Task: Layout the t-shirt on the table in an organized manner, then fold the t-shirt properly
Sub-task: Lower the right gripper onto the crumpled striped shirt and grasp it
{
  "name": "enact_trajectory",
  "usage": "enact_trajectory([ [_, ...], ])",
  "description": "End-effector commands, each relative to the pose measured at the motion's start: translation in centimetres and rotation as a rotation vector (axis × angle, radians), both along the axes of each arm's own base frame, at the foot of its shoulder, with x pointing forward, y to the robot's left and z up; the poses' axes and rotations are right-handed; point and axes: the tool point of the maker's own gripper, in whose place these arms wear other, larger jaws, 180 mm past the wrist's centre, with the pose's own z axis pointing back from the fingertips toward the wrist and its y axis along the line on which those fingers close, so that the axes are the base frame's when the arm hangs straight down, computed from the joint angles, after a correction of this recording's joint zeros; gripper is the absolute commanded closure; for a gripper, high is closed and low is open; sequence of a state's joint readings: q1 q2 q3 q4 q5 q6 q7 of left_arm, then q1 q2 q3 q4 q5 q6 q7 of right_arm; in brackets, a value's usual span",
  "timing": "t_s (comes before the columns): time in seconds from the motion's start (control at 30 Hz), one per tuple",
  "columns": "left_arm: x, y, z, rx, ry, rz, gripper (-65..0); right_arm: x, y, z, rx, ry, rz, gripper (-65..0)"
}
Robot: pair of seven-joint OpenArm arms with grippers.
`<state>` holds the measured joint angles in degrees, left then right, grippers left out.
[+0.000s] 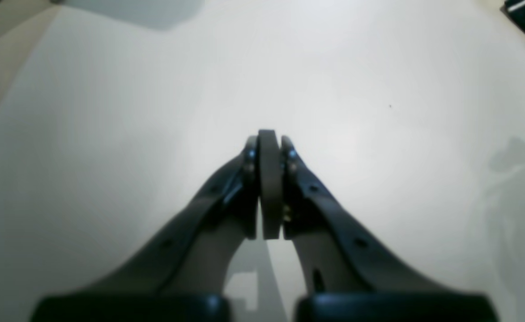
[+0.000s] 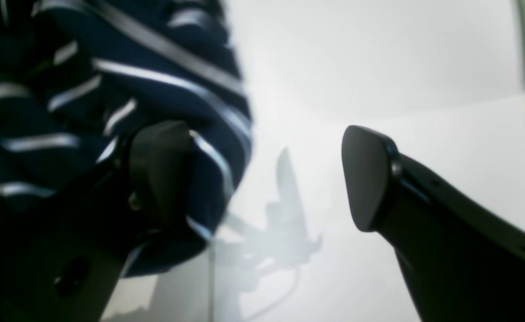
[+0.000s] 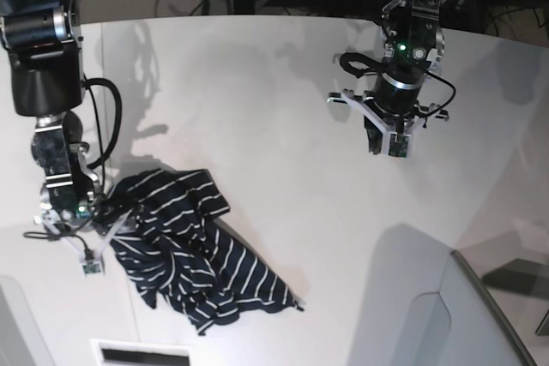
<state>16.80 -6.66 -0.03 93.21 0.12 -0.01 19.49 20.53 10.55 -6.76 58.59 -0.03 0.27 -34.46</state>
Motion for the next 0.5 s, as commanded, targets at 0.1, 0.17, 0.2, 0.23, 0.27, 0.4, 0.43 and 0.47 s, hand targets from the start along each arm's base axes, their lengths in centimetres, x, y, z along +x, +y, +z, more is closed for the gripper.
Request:
enact_trajectory([
  [0.1, 0.5, 0.2, 0.4, 0.003, -0.028, 0.003, 0.0, 1.9, 0.1, 2.2, 0.0, -0.077, 0.003, -50.0],
  [0.17, 0.4, 0.2, 0.1, 0.003, -0.019, 0.005, 0.0, 1.9, 0.8, 2.1, 0.012, -0.075, 0.006, -49.1],
  [0.2, 0.4, 0.2, 0.0, 0.003, -0.019, 0.005, 0.0, 2.0, 1.0, 2.0, 0.015, -0.075, 0.009, -46.5],
  [0.23, 0.3, 0.2, 0.0, 0.004, -0.018, 0.005, 0.0, 2.0, 1.1, 2.1, 0.016, -0.077, 0.01, -42.2],
  [0.27, 0.3, 0.3, -0.1, 0.004, -0.015, 0.005, 0.0, 2.0, 1.1, 2.1, 0.016, -0.078, 0.01, -35.3],
  [0.4, 0.3, 0.3, -0.1, 0.004, -0.015, 0.005, 0.0, 2.5, 1.2, 3.0, 0.019, -0.103, 0.011, 0.0],
  [0.43, 0.3, 0.3, -0.1, 0.004, -0.013, 0.006, 0.0, 2.6, 1.2, 3.5, 0.022, -0.12, 0.011, 0.0],
  [0.47, 0.3, 0.3, -0.1, 0.004, -0.013, 0.006, 0.0, 3.0, 1.4, 4.4, 0.021, -0.146, 0.017, -2.3],
])
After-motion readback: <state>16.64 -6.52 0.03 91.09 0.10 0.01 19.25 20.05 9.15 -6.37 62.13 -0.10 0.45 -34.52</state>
